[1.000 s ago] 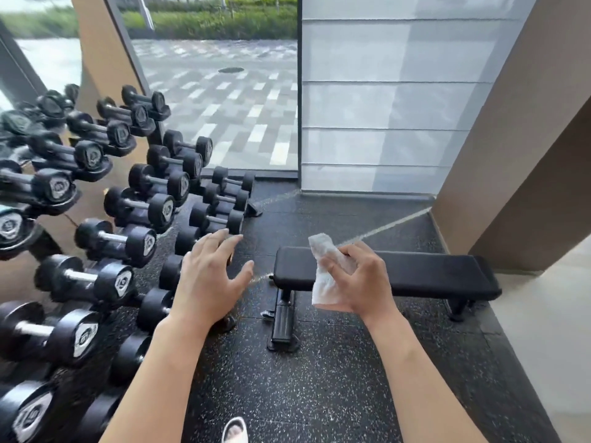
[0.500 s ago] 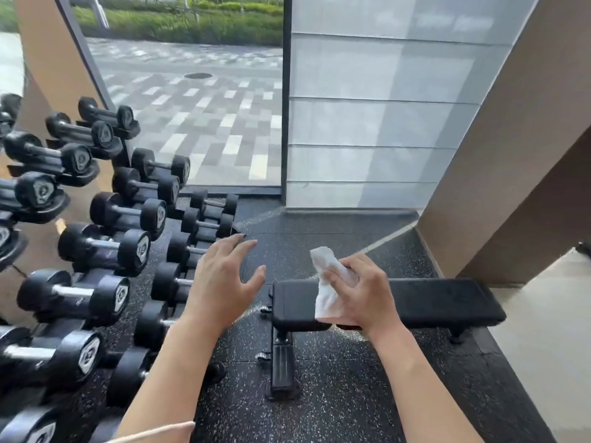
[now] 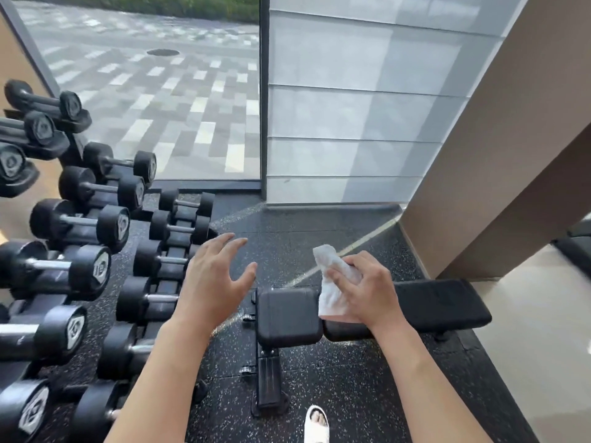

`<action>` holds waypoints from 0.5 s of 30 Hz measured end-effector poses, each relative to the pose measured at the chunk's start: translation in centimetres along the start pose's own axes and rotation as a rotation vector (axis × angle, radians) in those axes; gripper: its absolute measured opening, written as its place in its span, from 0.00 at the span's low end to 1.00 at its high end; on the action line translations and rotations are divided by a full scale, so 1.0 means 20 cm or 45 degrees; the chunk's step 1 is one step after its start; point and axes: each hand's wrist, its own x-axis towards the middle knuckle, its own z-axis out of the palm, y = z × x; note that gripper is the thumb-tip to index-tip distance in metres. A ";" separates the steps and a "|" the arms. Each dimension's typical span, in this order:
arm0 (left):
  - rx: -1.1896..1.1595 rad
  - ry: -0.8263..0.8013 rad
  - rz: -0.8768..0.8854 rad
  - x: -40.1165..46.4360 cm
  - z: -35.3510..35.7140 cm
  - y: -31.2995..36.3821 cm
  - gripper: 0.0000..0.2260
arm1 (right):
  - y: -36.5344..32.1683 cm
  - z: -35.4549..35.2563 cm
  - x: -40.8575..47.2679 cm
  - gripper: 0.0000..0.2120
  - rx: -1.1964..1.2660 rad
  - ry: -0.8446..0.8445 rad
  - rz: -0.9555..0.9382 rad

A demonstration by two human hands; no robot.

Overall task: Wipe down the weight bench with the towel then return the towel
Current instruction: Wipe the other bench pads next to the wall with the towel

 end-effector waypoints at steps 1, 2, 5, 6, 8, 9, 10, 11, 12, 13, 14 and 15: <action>0.011 -0.003 -0.006 0.05 0.02 0.01 0.25 | 0.04 0.00 0.06 0.17 0.008 -0.001 -0.002; 0.028 -0.003 -0.013 0.09 0.04 0.01 0.25 | 0.08 0.00 0.12 0.17 0.013 -0.004 -0.003; 0.071 -0.003 -0.043 0.21 0.11 0.05 0.25 | 0.20 0.02 0.31 0.16 0.038 -0.023 -0.001; 0.079 -0.002 -0.054 0.25 0.14 0.06 0.25 | 0.23 0.04 0.36 0.15 0.051 -0.031 -0.002; 0.110 -0.002 -0.070 0.33 0.19 0.07 0.25 | 0.30 0.10 0.47 0.14 0.089 -0.059 0.003; 0.141 -0.006 -0.075 0.38 0.21 0.06 0.26 | 0.34 0.14 0.52 0.14 0.104 -0.087 0.005; 0.174 -0.013 -0.081 0.42 0.24 0.05 0.28 | 0.38 0.19 0.57 0.13 0.108 -0.120 0.003; 0.196 -0.020 -0.086 0.47 0.26 0.03 0.29 | 0.42 0.24 0.61 0.13 0.108 -0.153 0.001; 0.209 -0.029 -0.087 0.51 0.28 0.00 0.29 | 0.46 0.29 0.64 0.12 0.112 -0.190 0.009; 0.217 -0.040 -0.089 0.56 0.30 -0.04 0.29 | 0.51 0.34 0.67 0.11 0.121 -0.224 0.025; 0.226 -0.048 -0.092 0.61 0.32 -0.09 0.29 | 0.55 0.39 0.71 0.11 0.127 -0.251 0.041; 0.241 -0.057 -0.096 0.66 0.35 -0.13 0.29 | 0.60 0.44 0.75 0.10 0.128 -0.271 0.052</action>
